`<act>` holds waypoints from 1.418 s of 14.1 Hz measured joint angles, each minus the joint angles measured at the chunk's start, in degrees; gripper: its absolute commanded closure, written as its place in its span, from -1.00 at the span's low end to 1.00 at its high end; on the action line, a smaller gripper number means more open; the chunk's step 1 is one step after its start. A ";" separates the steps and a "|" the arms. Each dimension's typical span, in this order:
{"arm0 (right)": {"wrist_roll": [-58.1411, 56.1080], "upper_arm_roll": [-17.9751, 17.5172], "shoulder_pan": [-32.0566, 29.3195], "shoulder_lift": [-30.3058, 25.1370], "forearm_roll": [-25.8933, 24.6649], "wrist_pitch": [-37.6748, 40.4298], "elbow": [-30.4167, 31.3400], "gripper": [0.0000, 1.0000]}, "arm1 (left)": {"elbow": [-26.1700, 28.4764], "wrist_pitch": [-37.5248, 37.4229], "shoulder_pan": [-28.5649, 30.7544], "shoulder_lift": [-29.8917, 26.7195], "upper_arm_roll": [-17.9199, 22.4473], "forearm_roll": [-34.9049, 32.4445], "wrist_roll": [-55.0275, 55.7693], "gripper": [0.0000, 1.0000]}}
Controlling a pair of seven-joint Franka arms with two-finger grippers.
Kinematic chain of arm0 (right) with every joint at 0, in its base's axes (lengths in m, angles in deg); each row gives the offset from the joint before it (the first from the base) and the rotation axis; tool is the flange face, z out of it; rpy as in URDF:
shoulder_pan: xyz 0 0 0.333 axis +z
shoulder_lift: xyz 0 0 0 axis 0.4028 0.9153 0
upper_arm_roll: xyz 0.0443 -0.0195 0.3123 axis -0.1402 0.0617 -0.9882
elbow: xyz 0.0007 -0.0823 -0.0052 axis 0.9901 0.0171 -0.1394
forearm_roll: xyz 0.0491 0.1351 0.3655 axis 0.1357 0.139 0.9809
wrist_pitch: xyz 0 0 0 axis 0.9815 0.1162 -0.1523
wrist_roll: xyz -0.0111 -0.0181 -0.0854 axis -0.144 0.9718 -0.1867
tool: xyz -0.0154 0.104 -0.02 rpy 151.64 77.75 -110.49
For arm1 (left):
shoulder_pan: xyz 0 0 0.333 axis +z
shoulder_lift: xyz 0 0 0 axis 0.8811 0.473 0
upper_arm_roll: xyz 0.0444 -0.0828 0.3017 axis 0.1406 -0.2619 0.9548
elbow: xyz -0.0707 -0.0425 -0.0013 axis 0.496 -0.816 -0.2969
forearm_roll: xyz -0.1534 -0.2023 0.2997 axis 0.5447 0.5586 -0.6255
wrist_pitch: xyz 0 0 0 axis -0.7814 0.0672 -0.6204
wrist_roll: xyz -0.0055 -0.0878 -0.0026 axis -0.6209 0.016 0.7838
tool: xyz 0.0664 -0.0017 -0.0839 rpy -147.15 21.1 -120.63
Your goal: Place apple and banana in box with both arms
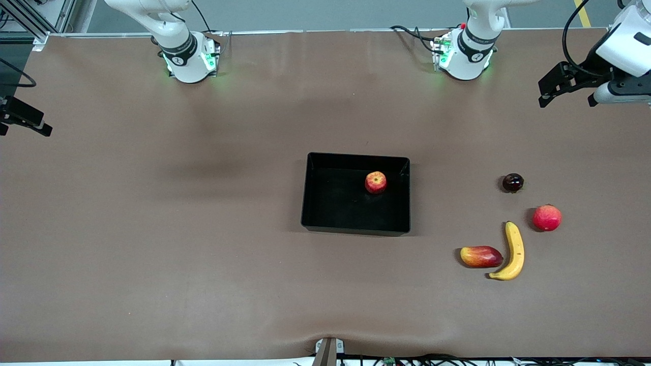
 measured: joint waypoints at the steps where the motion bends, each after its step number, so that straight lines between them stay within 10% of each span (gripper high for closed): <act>1: 0.01 0.00 0.00 0.00 -0.03 0.04 -0.11 -1.00 | 0.00 0.00 -0.01 0.00 -0.09 0.00 0.00 -1.00; 20: 0.08 0.05 0.00 0.00 -1.26 0.63 -1.64 -1.00 | -0.77 0.11 -0.07 0.07 -0.59 0.00 -0.11 -1.00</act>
